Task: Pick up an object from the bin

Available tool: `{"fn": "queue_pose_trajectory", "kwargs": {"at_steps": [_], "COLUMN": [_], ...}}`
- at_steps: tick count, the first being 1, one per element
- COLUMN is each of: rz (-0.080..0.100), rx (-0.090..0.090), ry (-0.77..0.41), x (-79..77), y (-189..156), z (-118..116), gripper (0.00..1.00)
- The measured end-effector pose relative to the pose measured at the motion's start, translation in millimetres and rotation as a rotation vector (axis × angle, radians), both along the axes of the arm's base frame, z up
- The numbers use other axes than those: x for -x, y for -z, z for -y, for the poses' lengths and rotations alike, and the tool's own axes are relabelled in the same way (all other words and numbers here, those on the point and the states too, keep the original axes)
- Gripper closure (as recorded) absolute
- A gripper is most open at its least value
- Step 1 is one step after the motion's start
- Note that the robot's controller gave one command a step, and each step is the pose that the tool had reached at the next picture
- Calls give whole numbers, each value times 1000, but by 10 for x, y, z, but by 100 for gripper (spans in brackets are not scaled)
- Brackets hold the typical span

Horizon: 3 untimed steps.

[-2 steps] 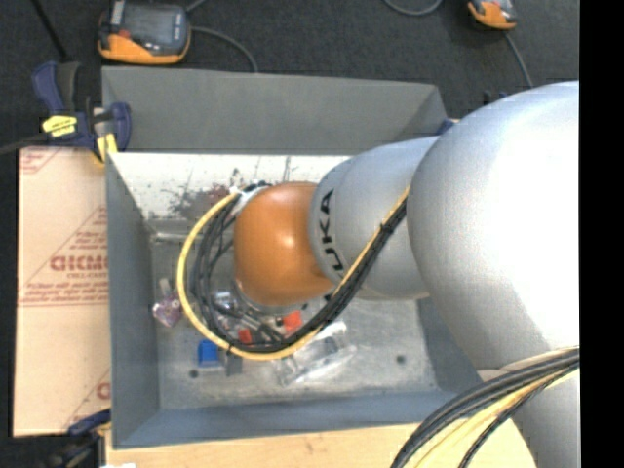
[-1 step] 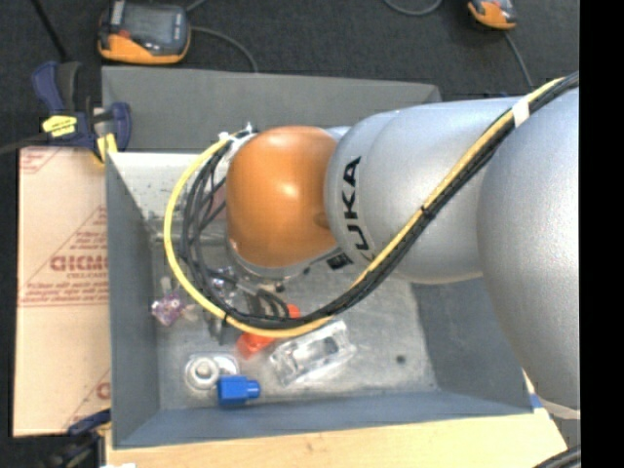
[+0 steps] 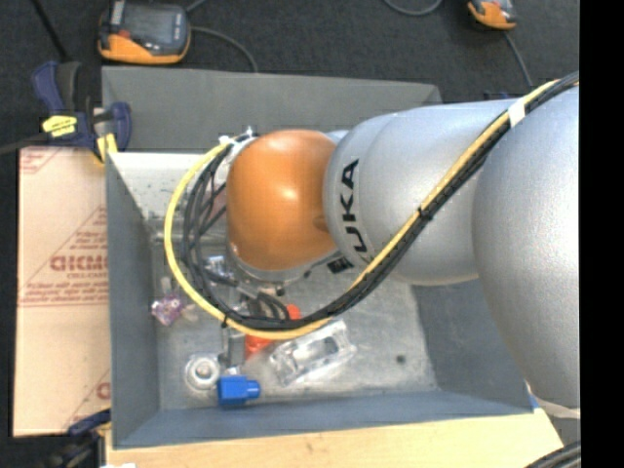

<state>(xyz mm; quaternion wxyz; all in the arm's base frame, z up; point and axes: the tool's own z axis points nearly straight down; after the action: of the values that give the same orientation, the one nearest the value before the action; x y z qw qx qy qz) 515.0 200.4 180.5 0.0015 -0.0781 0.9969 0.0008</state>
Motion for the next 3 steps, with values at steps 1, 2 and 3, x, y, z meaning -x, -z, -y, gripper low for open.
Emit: {"fn": "queue_pose_trajectory", "kwargs": {"at_steps": [1,2,3], "rz": [-4,-27,-25], "rx": [5,2,2], "ry": [-239,-244,-243], "x": [156,-505,-501], "y": [625,1049,1031], "z": [1178,1284,1283], "gripper": [0,0,100]}}
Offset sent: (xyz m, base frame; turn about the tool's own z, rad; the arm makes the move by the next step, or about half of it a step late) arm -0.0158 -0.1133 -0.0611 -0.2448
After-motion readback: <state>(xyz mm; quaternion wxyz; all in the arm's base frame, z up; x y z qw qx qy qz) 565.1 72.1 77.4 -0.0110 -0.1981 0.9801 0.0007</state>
